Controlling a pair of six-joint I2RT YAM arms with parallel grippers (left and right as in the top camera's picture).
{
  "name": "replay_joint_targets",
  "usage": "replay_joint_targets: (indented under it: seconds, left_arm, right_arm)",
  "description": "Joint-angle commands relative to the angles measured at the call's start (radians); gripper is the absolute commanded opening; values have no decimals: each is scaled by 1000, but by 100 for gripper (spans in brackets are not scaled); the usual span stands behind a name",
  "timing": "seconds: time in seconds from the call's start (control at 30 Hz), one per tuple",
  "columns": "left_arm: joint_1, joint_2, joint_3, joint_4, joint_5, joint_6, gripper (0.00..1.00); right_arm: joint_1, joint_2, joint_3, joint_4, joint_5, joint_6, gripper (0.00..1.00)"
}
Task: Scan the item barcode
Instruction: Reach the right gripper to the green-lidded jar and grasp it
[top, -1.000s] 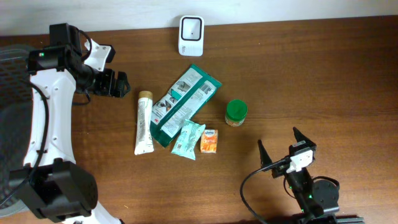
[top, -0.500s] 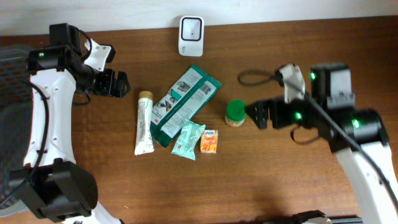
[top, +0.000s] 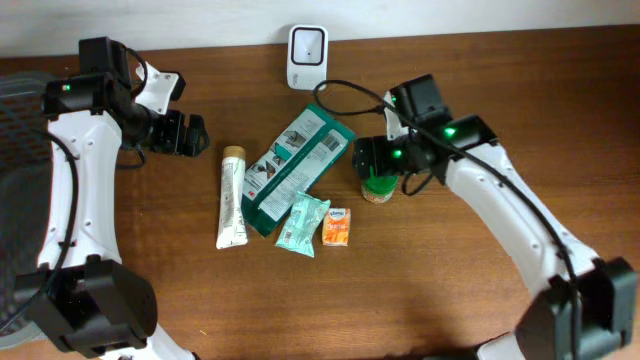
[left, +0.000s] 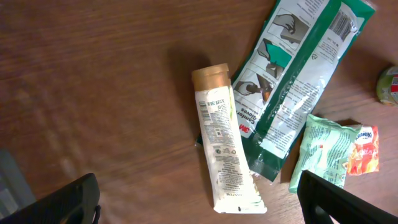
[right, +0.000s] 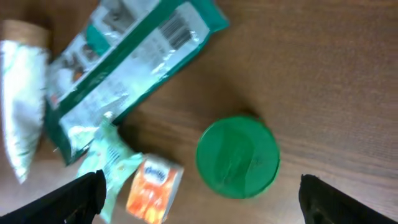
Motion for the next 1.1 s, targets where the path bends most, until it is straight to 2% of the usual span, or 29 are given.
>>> replay_joint_targets:
  seconds: [0.0, 0.1, 0.2, 0.27, 0.33, 0.4, 0.47, 0.5, 0.53, 0.57, 0.6, 0.73, 0.8, 0.87, 0.97, 1.0, 1.03, 1.07]
  left_arm:
    - [2, -21, 13, 2, 15, 15, 99]
    - [2, -21, 13, 2, 15, 15, 99]
    - [2, -21, 13, 2, 15, 15, 99]
    - [2, -21, 13, 2, 15, 15, 99]
    - [2, -21, 13, 2, 15, 15, 99]
    - [2, -21, 13, 2, 15, 15, 99]
    - [2, -21, 13, 2, 15, 15, 99]
    - [2, -21, 13, 2, 15, 15, 99]
    - [2, -21, 13, 2, 15, 15, 99]
    - [2, -21, 13, 2, 15, 15, 99]
    - [2, -21, 13, 2, 15, 15, 99]
    - [2, -21, 13, 2, 15, 15, 99]
    - [2, -21, 13, 2, 15, 15, 99]
    - [2, -21, 13, 2, 15, 15, 99]
    - [2, -21, 13, 2, 15, 15, 99]
    - [2, -21, 13, 2, 15, 15, 99]
    - [2, -21, 13, 2, 15, 15, 99]
    - [2, -21, 13, 2, 15, 15, 99]
  right_arm:
    - [8, 109, 19, 23, 69, 100, 92]
    - [7, 204, 18, 45, 74, 206, 88]
    - [7, 235, 13, 37, 75, 232, 79]
    - [7, 244, 13, 12, 72, 231, 68]
    - [5, 242, 27, -5, 64, 220, 67]
    - [5, 242, 87, -64, 64, 106, 58]
    - [5, 242, 204, -187, 64, -124, 57]
    - [5, 242, 232, -224, 49, -257, 57]
    - [5, 242, 245, -262, -31, -477, 57]
    - [5, 242, 245, -288, -95, -614, 57]
    - [5, 242, 245, -302, -132, -695, 57]
    - [5, 242, 243, -305, -187, -758, 57]
    - [5, 245, 239, -301, -136, -758, 58]
    - [5, 281, 206, -279, 30, -758, 58]
    - [5, 336, 183, -259, -11, -822, 61]
    - [5, 340, 172, -248, -11, -822, 66]
    - [4, 340, 169, -248, -11, -821, 89]
    - [4, 340, 169, -248, -11, -816, 98]
